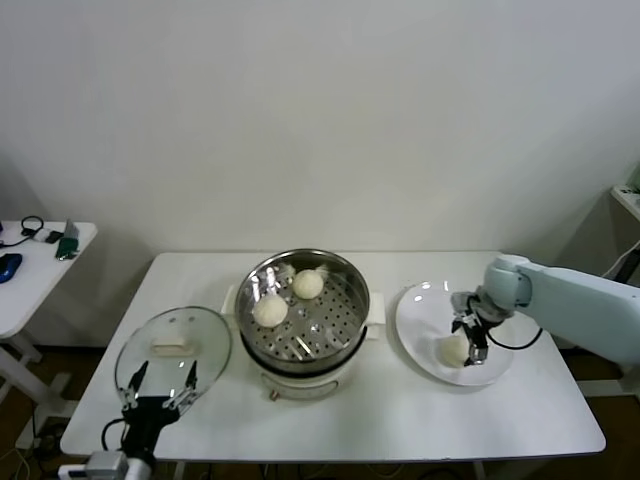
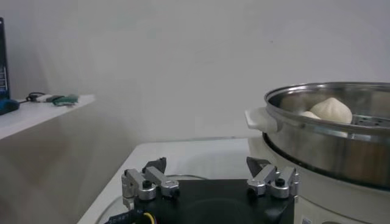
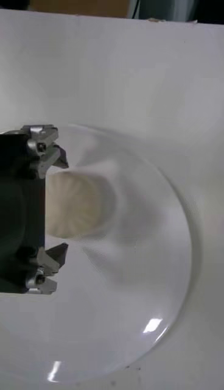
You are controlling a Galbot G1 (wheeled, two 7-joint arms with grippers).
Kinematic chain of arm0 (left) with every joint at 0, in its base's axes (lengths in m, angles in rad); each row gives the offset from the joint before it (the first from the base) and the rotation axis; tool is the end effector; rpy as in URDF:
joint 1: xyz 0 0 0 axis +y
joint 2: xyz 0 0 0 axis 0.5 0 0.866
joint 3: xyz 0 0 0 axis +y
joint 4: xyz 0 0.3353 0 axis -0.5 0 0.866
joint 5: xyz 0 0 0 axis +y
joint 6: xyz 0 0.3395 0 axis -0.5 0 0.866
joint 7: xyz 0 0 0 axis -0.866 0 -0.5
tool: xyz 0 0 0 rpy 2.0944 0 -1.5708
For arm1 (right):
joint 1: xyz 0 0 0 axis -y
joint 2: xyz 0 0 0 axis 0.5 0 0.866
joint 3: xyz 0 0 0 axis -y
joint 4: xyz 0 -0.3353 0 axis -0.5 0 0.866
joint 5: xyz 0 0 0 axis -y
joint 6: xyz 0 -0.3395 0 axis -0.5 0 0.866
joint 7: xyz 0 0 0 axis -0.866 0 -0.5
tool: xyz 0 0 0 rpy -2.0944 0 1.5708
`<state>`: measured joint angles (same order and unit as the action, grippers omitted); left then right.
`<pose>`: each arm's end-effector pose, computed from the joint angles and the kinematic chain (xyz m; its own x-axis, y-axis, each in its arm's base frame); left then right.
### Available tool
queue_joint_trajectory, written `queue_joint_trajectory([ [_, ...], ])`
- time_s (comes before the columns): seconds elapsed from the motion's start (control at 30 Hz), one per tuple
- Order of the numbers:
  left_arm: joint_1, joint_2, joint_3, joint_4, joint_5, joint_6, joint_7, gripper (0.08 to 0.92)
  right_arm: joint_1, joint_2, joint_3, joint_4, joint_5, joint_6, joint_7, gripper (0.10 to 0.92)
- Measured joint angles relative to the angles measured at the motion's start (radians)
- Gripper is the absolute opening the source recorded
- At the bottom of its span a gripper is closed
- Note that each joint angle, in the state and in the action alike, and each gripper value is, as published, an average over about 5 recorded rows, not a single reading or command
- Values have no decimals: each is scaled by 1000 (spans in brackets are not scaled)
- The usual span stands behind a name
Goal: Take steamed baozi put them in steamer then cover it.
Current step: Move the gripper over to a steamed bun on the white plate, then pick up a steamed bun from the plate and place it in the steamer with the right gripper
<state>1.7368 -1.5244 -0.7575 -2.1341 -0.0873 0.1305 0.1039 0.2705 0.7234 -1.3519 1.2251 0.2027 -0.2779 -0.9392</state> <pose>0.1195 0.0736 -0.2940 -0.9674 -0.0768 0.2414 -0.0611 0.9955 0.0717 0.4857 -0.1359 -0.2246 -0.0756 -0.0332 0.9966 -0.9951 -0.0614 -0.0775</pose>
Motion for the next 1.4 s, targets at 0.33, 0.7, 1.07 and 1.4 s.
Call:
queue_joint_trajectory([
  [0.33,-1,1,-3,0,-2,0,0,823,6,8,0,-2,-4,15,-18,658],
  [0.7,-6,0,-1,-1,-1,0,-1,823,224,45,-92,29,-37,140,-76,653],
  [1.07,-13,-9,5,-5,2,2,-3,823,572,161,-124,191,-34,332,-104,653],
  [1.4,-5,-13,-3,-17,-2,1,-4,823,702,308,-123,412,-58,422,-77,646],
])
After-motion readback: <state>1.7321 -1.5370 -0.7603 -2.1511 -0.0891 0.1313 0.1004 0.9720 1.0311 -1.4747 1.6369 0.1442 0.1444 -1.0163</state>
